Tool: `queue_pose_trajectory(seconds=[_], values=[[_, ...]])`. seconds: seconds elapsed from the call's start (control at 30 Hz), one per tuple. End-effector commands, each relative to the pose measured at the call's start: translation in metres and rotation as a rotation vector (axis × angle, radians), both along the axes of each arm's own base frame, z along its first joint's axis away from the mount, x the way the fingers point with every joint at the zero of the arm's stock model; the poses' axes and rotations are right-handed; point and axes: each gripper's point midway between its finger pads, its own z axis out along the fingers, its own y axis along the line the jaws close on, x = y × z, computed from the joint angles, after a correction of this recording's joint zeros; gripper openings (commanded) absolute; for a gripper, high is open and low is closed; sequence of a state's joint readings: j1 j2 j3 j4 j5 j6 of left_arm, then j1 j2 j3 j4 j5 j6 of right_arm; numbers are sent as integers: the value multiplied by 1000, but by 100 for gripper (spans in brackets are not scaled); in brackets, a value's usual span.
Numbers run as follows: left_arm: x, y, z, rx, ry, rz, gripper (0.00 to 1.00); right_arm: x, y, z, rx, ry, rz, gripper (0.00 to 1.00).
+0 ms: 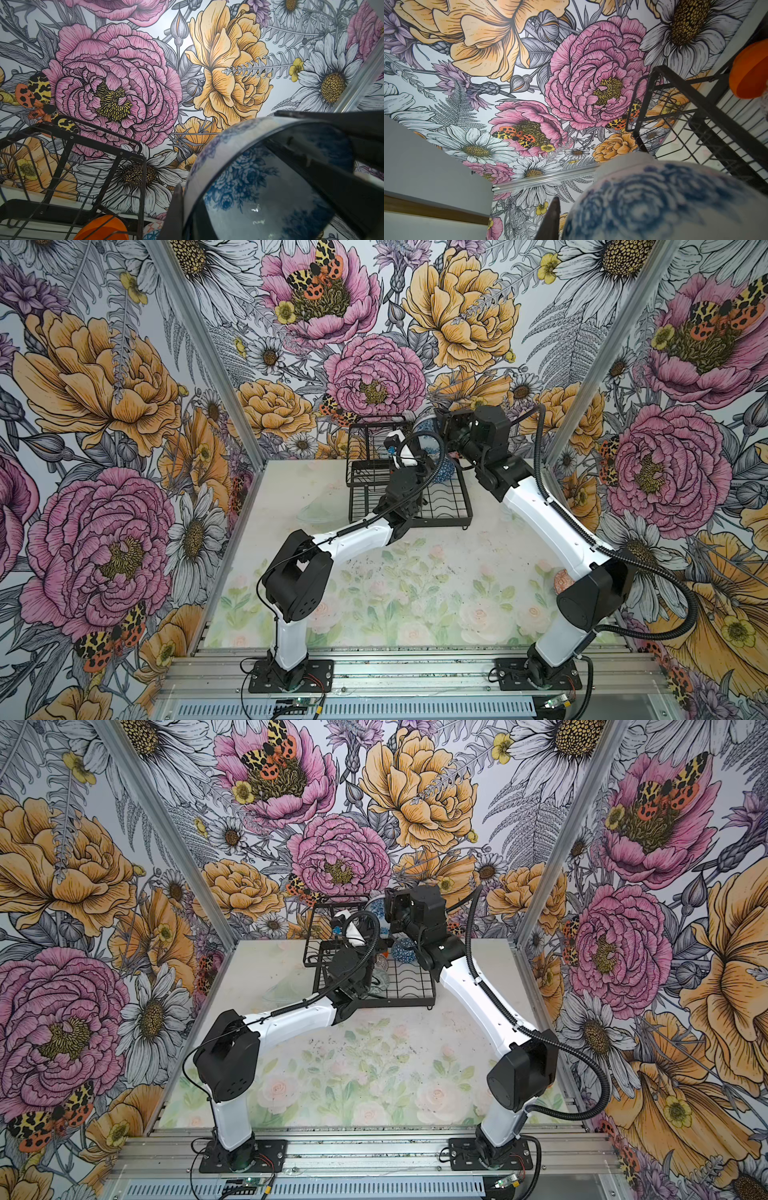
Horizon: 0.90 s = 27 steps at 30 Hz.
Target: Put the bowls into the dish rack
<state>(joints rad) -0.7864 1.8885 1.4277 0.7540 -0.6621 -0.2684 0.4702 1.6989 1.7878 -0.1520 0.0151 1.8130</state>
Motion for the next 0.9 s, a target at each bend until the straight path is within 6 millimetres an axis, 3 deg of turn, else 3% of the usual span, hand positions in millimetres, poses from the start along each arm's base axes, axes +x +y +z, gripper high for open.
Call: queue_pose_trajectory(seconds=[0.0,0.03,0.07,0.17,0.27,0.57,0.73,0.87], values=[[-22,8,43,-62,-98,-9,0,-10,-12,24,-6,-67,-23,14],[-24,6,42,-56,-98,-9,0,-10,-11,24,-10,-70,-20,11],[-32,13,57,-75,-118,-4,0,-11,-11,26,-16,-76,-17,8],[-35,17,59,-84,-112,7,0,-14,-10,26,-30,-84,-5,0],[-34,23,58,-100,-85,27,1,-16,-11,30,-42,-98,-4,0],[-28,23,54,-100,-14,11,26,-15,-10,39,-54,-139,21,0],[-29,22,52,-87,22,-15,50,-11,-9,45,-44,-172,35,0],[-34,23,49,-77,71,-49,79,-8,-16,45,-63,-200,35,0]])
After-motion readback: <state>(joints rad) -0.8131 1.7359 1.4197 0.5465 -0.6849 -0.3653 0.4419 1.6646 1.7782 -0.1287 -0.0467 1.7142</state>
